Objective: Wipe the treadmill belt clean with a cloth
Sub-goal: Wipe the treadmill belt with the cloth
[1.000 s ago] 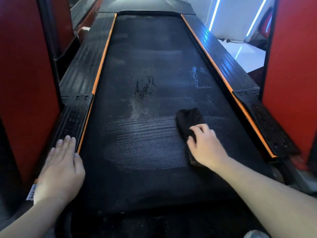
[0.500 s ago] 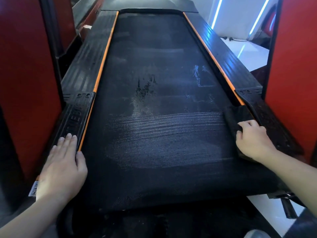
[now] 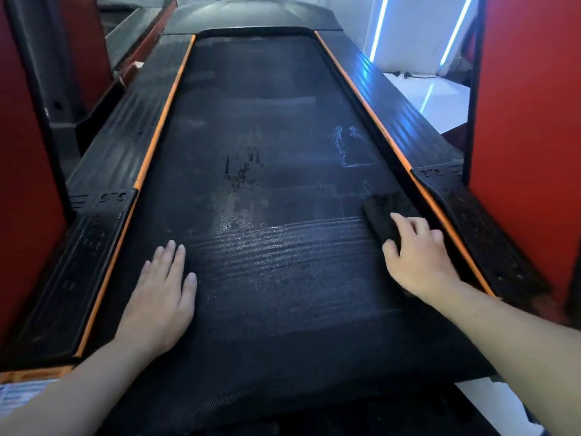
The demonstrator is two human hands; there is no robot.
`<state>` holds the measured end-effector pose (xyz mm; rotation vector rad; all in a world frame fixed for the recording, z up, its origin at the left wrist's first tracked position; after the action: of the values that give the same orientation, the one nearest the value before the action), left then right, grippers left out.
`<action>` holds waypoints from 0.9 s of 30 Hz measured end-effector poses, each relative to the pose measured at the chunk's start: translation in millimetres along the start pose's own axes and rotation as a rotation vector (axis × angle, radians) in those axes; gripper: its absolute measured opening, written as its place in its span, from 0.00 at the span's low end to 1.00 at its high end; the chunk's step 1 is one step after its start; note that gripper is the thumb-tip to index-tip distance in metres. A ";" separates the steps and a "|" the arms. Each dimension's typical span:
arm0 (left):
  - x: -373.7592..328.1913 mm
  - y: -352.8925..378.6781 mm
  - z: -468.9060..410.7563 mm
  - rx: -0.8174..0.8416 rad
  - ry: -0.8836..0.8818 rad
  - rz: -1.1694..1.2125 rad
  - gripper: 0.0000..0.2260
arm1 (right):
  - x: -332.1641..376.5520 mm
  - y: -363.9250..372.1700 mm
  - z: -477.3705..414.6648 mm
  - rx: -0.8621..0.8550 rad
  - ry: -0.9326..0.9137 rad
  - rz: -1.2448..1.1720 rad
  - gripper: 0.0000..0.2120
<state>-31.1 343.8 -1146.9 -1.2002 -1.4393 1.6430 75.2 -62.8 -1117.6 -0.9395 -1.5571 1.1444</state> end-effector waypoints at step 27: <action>10.4 13.7 63.7 0.018 0.016 -0.040 0.34 | -1.3 2.9 55.6 -0.064 -0.143 0.235 0.24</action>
<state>-92.3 325.4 -1163.6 -1.1649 -1.4269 1.6129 21.8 -76.1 -1126.7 -1.1280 -1.6367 1.3579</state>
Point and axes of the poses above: each hand's wrist, its own z-axis away from the middle knuckle, its own y-axis out of the palm, x = y × z, the point moved 5 cm from there along -z, towards the middle knuckle, and after that the axes turned 14 degrees about -y, right-handed, at the moved point
